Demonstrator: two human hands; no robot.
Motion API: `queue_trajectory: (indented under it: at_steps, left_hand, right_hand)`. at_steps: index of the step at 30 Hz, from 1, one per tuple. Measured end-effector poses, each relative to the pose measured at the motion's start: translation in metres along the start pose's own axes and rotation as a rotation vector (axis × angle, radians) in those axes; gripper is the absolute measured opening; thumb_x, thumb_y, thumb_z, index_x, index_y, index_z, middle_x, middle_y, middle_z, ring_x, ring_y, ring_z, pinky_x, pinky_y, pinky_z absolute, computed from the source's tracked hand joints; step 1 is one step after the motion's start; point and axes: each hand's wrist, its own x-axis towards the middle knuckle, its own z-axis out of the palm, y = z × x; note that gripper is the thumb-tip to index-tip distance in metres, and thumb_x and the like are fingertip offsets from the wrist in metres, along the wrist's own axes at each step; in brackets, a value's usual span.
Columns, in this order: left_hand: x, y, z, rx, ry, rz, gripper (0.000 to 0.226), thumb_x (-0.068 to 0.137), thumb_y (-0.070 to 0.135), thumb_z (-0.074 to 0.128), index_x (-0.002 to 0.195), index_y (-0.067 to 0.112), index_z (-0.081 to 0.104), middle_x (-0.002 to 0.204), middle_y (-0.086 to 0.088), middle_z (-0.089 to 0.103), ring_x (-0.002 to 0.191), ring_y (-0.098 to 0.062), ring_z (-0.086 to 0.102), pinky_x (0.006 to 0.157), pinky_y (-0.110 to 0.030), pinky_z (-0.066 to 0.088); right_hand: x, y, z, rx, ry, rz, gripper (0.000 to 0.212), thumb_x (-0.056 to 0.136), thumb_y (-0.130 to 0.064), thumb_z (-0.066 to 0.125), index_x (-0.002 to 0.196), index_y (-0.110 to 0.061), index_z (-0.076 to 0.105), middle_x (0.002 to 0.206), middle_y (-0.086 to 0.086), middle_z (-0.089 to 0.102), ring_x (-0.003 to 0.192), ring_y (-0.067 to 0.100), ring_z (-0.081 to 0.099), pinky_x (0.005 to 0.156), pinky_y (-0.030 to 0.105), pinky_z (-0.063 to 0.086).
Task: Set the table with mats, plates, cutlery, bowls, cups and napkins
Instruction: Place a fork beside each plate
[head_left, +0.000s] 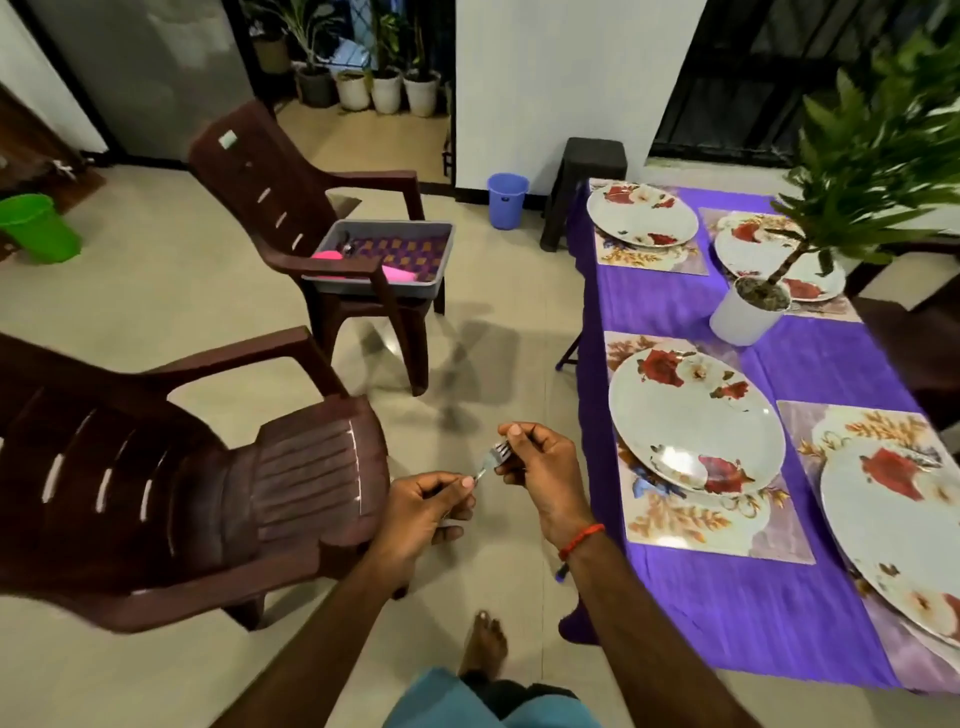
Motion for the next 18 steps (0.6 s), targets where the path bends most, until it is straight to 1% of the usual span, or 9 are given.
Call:
queue_trajectory:
  at_steps: [3, 6, 8, 11, 18]
  left_hand:
    - [0.034, 0.019, 0.013, 0.055, -0.014, 0.007, 0.014, 0.092, 0.02, 0.076, 0.097, 0.007, 0.079, 0.082, -0.008, 0.075, 0.073, -0.015, 0.069, 0.06, -0.028, 0.056]
    - [0.067, 0.039, 0.028, 0.091, -0.034, 0.013, 0.013, 0.092, 0.02, 0.075, 0.097, 0.008, 0.079, 0.085, -0.01, 0.076, 0.076, -0.016, 0.07, 0.062, -0.027, 0.056]
    - [0.084, 0.049, 0.037, 0.117, -0.046, 0.015, 0.014, 0.092, 0.02, 0.075, 0.098, 0.008, 0.079, 0.087, -0.012, 0.076, 0.076, -0.016, 0.071, 0.062, -0.025, 0.056]
    - [0.104, 0.056, 0.049, 0.125, -0.06, 0.011, 0.014, 0.092, 0.021, 0.076, 0.098, 0.009, 0.079, 0.086, -0.011, 0.077, 0.077, -0.016, 0.072, 0.063, -0.025, 0.056]
    - [0.15, 0.073, 0.073, 0.176, -0.155, -0.021, 0.009, 0.091, 0.021, 0.076, 0.093, 0.014, 0.081, 0.086, -0.01, 0.078, 0.08, -0.02, 0.073, 0.07, -0.033, 0.057]
  right_hand:
    - [0.033, -0.011, -0.007, 0.033, -0.001, 0.013, 0.015, 0.096, -0.023, 0.068, 0.102, -0.011, 0.074, 0.08, 0.002, 0.074, 0.068, 0.012, 0.068, 0.06, 0.025, 0.054]
    - [0.067, -0.021, -0.019, 0.049, 0.001, -0.008, 0.009, 0.09, -0.016, 0.075, 0.099, -0.014, 0.072, 0.079, 0.002, 0.075, 0.066, 0.01, 0.068, 0.06, 0.024, 0.053]
    - [0.086, -0.023, -0.025, 0.054, 0.032, -0.017, 0.009, 0.089, -0.012, 0.075, 0.098, -0.015, 0.072, 0.08, 0.002, 0.076, 0.067, 0.011, 0.069, 0.06, 0.023, 0.053]
    - [0.106, -0.023, -0.034, 0.05, 0.078, -0.014, 0.01, 0.089, -0.013, 0.075, 0.099, -0.016, 0.074, 0.082, 0.002, 0.077, 0.07, 0.012, 0.071, 0.061, 0.022, 0.054]
    - [0.143, -0.029, -0.057, 0.041, 0.163, 0.007, 0.012, 0.09, -0.017, 0.075, 0.101, -0.021, 0.074, 0.087, 0.0, 0.078, 0.074, 0.013, 0.072, 0.061, 0.019, 0.053]
